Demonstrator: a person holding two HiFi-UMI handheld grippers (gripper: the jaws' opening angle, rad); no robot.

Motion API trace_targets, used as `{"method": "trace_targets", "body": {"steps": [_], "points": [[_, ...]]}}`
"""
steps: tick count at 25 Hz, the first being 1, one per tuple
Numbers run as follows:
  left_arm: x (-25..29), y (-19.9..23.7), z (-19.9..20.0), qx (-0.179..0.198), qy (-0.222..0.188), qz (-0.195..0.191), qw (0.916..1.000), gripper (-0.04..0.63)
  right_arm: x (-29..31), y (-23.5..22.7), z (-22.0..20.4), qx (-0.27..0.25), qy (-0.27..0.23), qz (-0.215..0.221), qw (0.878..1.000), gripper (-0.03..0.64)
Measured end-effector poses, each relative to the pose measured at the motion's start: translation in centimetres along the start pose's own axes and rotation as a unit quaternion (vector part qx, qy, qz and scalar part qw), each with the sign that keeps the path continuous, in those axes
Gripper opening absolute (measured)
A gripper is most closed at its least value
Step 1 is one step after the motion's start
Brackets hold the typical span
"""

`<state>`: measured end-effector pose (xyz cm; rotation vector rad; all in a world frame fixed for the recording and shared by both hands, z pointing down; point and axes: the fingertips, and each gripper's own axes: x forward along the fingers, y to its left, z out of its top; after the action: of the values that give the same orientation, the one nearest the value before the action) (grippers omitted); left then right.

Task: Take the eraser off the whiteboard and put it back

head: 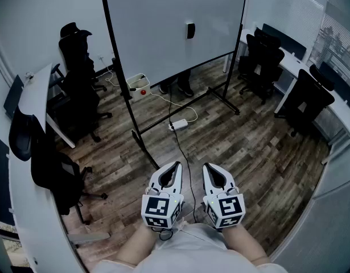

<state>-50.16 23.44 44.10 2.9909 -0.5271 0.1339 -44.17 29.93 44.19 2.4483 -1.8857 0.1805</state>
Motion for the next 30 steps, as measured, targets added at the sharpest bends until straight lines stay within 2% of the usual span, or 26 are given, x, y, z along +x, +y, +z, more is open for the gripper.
{"method": "trace_targets", "body": {"steps": [15, 19, 23, 26, 30], "points": [[1.1, 1.8, -0.7, -0.023, 0.004, -0.01, 0.9997, 0.018, 1.7, 0.2, -0.7, 0.02, 0.007, -0.01, 1.0, 0.028], [1.8, 2.8, -0.9, -0.012, 0.007, -0.005, 0.9999, 0.018, 2.3, -0.3, -1.3, 0.012, 0.019, -0.017, 1.0, 0.028], [3.8, 3.0, -0.5, -0.011, 0.009, -0.007, 0.9999, 0.017, 3.0, -2.0, -1.1, 0.017, 0.024, -0.021, 0.999, 0.028], [6.2, 2.3, -0.7, -0.022, 0.014, -0.013, 0.9996, 0.018, 3.8, -4.0, -1.4, 0.035, 0.03, -0.014, 0.999, 0.028], [9.6, 1.2, -1.6, -0.037, 0.023, -0.021, 0.9988, 0.018, 5.3, -7.1, -2.3, 0.033, 0.037, -0.006, 0.999, 0.028]]}}
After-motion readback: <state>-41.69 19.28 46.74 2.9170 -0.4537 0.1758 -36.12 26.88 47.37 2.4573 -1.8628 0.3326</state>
